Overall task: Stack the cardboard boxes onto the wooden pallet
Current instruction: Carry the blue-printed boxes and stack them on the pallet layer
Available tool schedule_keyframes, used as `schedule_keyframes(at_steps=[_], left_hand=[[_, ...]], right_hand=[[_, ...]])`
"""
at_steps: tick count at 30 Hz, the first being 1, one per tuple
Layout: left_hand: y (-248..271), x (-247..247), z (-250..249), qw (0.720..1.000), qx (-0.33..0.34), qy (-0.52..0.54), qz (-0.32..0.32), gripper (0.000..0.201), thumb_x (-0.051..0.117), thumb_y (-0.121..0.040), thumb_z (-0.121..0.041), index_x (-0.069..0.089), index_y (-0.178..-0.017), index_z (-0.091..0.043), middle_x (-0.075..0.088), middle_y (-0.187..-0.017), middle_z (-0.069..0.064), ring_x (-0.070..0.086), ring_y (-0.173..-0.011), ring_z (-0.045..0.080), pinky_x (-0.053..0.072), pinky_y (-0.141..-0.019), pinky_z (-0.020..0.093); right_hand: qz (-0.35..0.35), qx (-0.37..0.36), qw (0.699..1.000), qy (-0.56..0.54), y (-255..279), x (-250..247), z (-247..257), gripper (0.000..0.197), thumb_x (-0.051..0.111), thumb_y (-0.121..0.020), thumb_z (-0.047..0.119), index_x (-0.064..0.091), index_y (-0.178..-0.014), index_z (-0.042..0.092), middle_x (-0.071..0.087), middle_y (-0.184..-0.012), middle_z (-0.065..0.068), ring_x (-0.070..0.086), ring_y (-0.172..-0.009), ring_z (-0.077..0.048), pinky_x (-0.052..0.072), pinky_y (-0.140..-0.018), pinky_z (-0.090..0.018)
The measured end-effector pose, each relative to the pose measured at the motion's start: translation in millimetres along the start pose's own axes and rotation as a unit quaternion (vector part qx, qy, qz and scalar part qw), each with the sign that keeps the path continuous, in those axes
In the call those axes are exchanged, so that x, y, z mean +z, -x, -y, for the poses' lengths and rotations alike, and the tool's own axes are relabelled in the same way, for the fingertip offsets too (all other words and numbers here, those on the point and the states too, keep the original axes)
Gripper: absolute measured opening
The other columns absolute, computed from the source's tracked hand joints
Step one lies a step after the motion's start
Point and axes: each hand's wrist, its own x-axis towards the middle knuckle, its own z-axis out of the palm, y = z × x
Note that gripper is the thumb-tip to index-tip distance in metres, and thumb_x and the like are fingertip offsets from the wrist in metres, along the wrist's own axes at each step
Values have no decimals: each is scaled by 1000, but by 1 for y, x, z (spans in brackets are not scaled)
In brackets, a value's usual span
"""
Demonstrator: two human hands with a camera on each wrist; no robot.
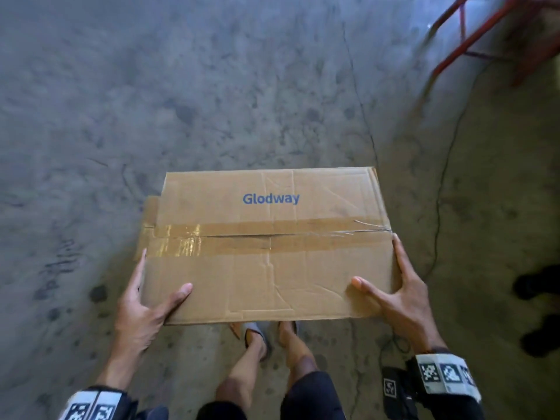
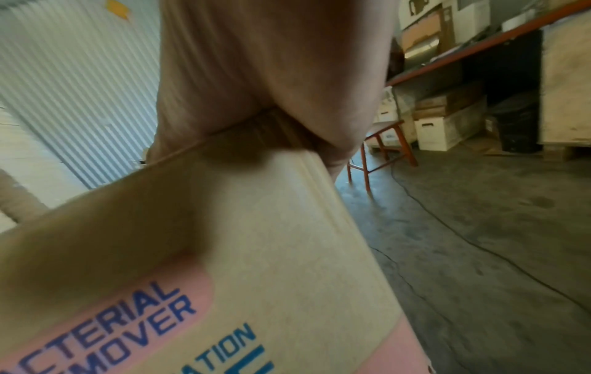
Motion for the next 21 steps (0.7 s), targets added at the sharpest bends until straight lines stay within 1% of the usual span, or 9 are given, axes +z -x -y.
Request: schedule_keyframes(at_steps=[2,3,6,10,12,14,17,20,21], left_hand=[[21,-36,-11,1000,1,20,-17,120,89,-44,-61,36,-150,-40,58,-138,-17,60,-121,7,45,-107,39],[31,-52,-17,999,3,30,-29,122,90,-43,-62,37,-150,-40,59,-137,-17,61,-120,7,46,-105,38],[58,-95,-30,996,11,65,-67,126,89,-39,-61,38,-151,-36,59,-138,-11,61,-119,10,48,-101,35],[94,-144,-26,987,3,89,-134,126,89,-42,-63,33,-152,-39,54,-143,-7,57,-125,16,48,-105,47],[112,-163,-18,979,-7,99,-176,125,88,-43,-67,33,-152,-40,53,-145,-8,55,-127,17,47,-105,49],[128,-179,-7,969,-19,117,-216,121,89,-44,-69,35,-150,-44,54,-144,-8,55,-127,17,48,-103,52],[155,-191,7,950,-51,125,-283,115,86,-45,-72,36,-147,-51,60,-136,-12,61,-119,17,53,-96,52],[181,-189,11,917,-89,118,-370,119,78,-39,-77,42,-147,-43,59,-138,-7,56,-125,19,44,-108,47],[191,-186,12,905,-106,123,-394,120,77,-38,-78,44,-147,-41,59,-138,-6,55,-126,19,43,-109,46]], right_hand=[[15,-20,999,21,16,0,36,125,80,-56,74,10,-156,50,48,-143,2,50,-122,-16,50,-105,-43],[24,-31,999,32,23,1,54,124,80,-58,74,10,-157,47,47,-145,-1,48,-121,-15,48,-105,-43],[46,-62,995,55,39,11,103,121,79,-60,61,11,-158,42,45,-151,-10,48,-126,-21,45,-107,-44],[83,-100,989,68,52,35,153,117,80,-61,58,15,-158,44,45,-151,-10,47,-132,-28,46,-107,-51],[116,-121,983,77,52,48,176,116,81,-63,56,14,-157,46,43,-152,-11,46,-132,-31,47,-106,-54],[149,-147,974,93,48,64,200,115,81,-64,56,14,-157,47,41,-152,-12,47,-129,-30,49,-103,-53],[196,-195,955,111,40,89,232,113,81,-65,56,14,-156,49,43,-150,-11,49,-118,-23,54,-96,-50],[241,-244,928,144,33,112,262,112,80,-66,59,13,-156,50,44,-150,-11,48,-115,-20,54,-95,-49],[256,-259,919,154,32,118,271,112,79,-67,59,13,-156,49,44,-150,-11,48,-115,-20,53,-95,-48]])
